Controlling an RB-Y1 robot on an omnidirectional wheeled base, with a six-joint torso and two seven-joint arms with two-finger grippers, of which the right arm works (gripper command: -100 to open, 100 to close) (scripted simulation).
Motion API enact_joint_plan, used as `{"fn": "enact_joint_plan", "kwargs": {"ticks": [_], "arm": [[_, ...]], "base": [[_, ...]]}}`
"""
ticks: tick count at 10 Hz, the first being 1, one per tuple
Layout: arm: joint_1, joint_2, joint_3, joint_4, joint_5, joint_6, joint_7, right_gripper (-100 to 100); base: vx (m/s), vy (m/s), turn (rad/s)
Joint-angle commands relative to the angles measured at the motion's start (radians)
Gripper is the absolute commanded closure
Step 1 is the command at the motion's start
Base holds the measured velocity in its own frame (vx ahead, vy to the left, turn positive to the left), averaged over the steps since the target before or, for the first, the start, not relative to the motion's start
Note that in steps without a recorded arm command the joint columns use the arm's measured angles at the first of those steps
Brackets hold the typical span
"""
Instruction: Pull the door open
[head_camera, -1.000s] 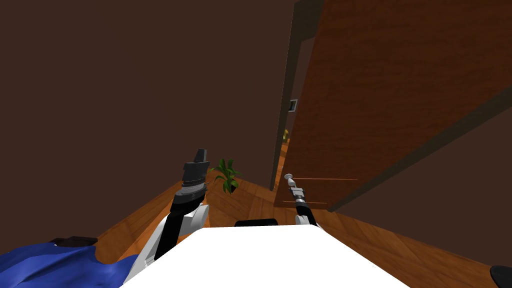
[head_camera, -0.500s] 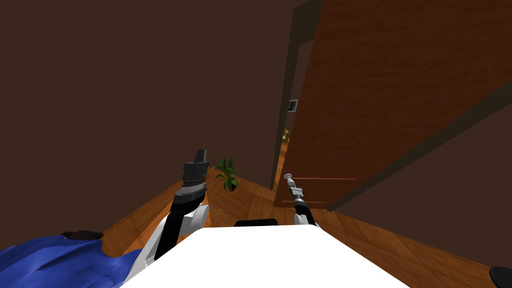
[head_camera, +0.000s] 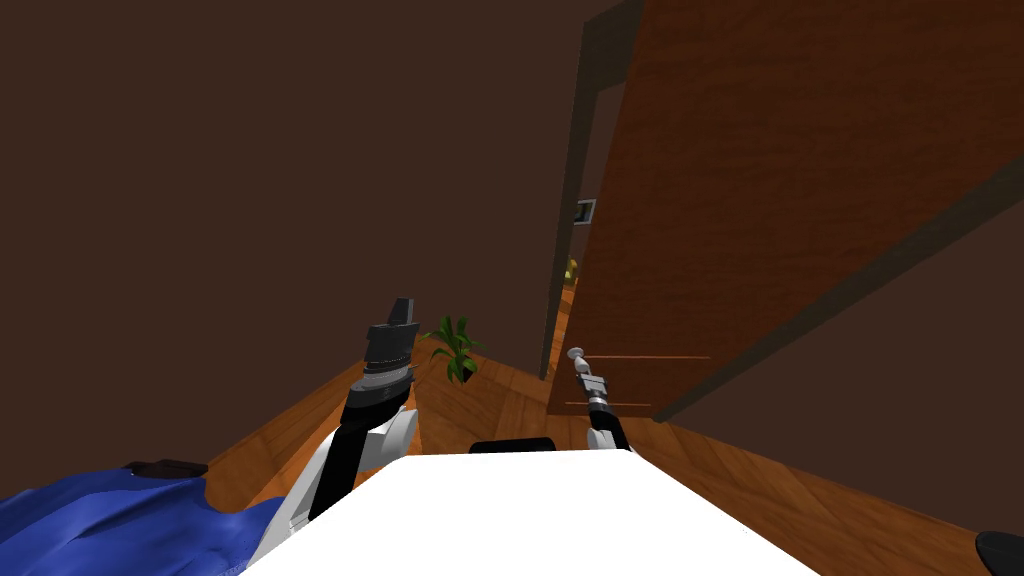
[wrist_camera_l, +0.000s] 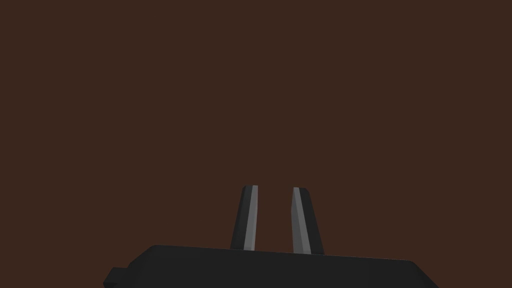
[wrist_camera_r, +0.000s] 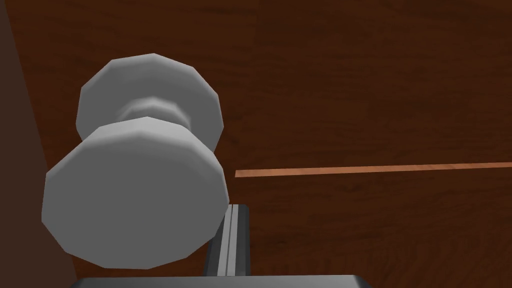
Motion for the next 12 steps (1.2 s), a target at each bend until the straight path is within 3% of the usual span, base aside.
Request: {"fn": "enact_joint_plan", "kwargs": {"ticks": [1,3,5,6,7,12], "arm": [[-0.016,0.019,0.025,-0.025,-0.012,0.004,-0.05,-100],[-0.016,0.019,0.025,-0.025,-0.012,0.004,-0.051,-100],[-0.016,0.023,0.032,-0.03,-0.029,0.009,-0.092,-100],[0.005,0.001,0.01,-0.025,-0.034,0.017,-0.075,-100],[-0.006,-0.006,-0.002,-0.028,-0.044,0.056,-0.076,-100],[-0.025,-0.01,-0.012,-0.036,-0.051,0.094,-0.072,-100]], "base": [[-0.043,-0.018,0.04],[-0.043,-0.01,-0.006],[-0.042,-0.005,0.035],[-0.01,-0.03,-0.036],[-0.015,-0.01,-0.086],[-0.01,0.015,-0.015]]}}
